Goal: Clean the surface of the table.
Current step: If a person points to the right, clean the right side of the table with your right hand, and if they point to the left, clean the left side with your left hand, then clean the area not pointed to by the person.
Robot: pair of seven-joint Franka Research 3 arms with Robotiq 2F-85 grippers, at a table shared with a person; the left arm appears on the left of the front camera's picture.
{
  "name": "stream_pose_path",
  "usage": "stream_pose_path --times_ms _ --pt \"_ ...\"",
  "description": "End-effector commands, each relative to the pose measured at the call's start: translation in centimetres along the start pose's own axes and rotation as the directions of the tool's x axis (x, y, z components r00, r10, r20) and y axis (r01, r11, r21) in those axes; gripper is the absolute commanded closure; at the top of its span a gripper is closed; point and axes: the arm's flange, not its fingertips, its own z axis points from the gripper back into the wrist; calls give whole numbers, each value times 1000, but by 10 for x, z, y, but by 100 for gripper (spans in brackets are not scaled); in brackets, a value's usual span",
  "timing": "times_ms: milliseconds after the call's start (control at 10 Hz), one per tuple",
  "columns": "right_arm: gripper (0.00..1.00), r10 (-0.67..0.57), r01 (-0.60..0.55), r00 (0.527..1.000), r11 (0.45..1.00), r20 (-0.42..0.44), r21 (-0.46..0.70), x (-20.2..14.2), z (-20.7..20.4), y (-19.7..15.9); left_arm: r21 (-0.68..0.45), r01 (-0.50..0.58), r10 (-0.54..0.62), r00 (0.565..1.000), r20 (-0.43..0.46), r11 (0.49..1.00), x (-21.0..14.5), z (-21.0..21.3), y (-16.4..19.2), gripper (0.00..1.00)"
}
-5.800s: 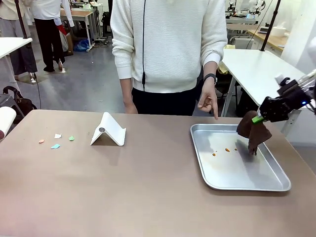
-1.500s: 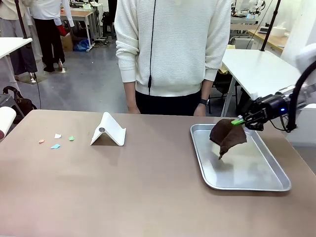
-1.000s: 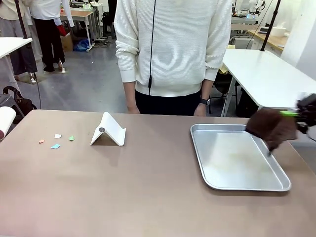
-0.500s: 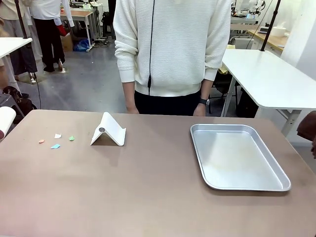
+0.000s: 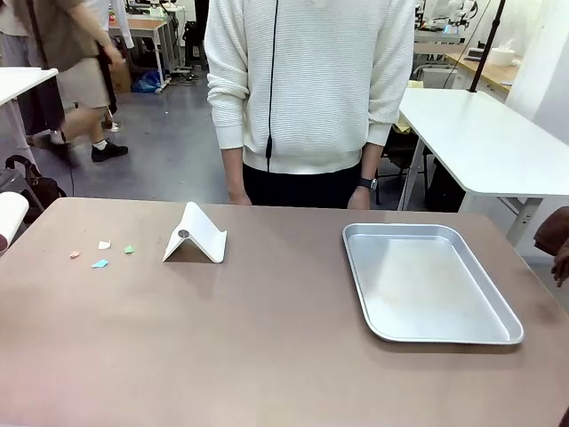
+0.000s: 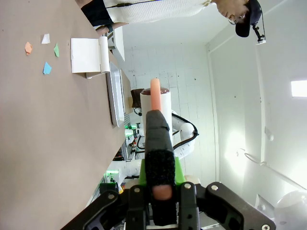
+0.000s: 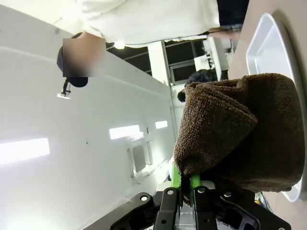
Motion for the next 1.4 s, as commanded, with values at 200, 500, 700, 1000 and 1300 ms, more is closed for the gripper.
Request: stream_pose_path --times_ms 200,500,700,1000,1300 --pt "92 -7 7 1000 1000 -6 9 -2 1 5 0 5 -5 1000 -13 1000 -3 0 -3 100" --pt "92 -7 7 1000 1000 -6 9 -2 1 5 0 5 -5 1000 -13 1000 -3 0 -3 100" --pt "92 -7 7 1000 1000 -6 9 -2 1 5 0 5 -5 1000 -13 1000 -3 0 -3 100" --pt "92 -7 7 1000 1000 -6 9 -2 1 5 0 5 -5 1000 -13 1000 -3 0 -3 100" --pt "92 -7 7 1000 1000 -6 9 -2 1 5 0 5 -5 1000 -13 1000 -3 0 -3 100"
